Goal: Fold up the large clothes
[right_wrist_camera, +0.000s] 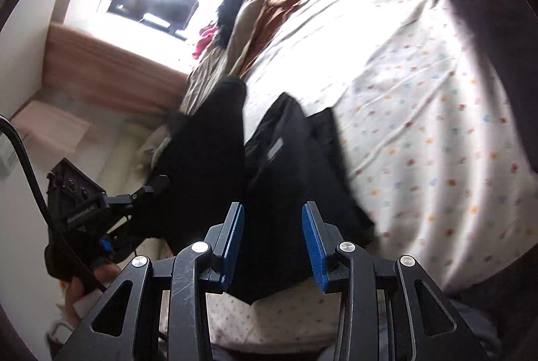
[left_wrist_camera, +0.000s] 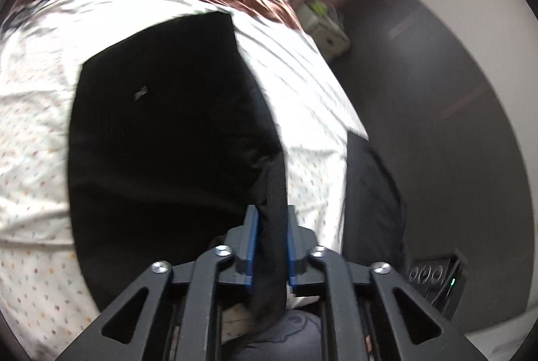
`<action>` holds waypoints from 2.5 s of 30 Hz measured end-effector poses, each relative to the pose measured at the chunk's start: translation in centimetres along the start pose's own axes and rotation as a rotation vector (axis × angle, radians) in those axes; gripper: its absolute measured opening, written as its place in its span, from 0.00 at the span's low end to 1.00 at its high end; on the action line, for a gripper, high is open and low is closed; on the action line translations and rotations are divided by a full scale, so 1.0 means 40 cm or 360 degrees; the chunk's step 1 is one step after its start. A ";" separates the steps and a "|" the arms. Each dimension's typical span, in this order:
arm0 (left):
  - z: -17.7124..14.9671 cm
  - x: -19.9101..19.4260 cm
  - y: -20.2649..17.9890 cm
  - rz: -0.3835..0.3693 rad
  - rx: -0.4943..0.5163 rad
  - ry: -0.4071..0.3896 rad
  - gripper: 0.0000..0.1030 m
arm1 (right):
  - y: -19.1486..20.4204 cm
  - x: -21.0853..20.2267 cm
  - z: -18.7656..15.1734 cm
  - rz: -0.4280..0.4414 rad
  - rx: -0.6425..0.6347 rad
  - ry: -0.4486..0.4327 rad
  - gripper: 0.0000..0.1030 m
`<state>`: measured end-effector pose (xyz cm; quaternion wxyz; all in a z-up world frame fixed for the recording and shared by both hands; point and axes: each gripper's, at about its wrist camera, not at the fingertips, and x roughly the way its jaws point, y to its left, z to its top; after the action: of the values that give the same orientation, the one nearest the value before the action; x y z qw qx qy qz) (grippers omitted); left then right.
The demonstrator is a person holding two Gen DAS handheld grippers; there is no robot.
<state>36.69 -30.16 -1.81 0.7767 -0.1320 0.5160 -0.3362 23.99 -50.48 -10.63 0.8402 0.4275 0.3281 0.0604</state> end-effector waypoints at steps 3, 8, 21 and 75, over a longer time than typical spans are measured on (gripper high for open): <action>-0.008 0.024 -0.032 -0.0187 0.0071 0.0092 0.32 | -0.020 -0.009 0.013 -0.0035 0.0022 -0.0015 0.36; -0.008 -0.035 0.010 -0.0093 0.0084 -0.0025 0.52 | -0.029 -0.029 0.033 -0.0064 0.0015 -0.0021 0.36; -0.043 -0.113 0.355 0.0126 -0.0236 -0.0150 0.54 | 0.088 0.063 0.077 -0.0238 -0.0240 0.0268 0.51; 0.012 0.023 0.538 0.0263 -0.0355 0.0024 0.54 | 0.010 0.165 0.106 -0.0244 -0.0320 0.0323 0.36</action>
<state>45.66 -14.92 -14.11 0.7785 -0.1721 0.5650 -0.2127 31.76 -50.58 -11.83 0.8434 0.3068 0.4352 0.0716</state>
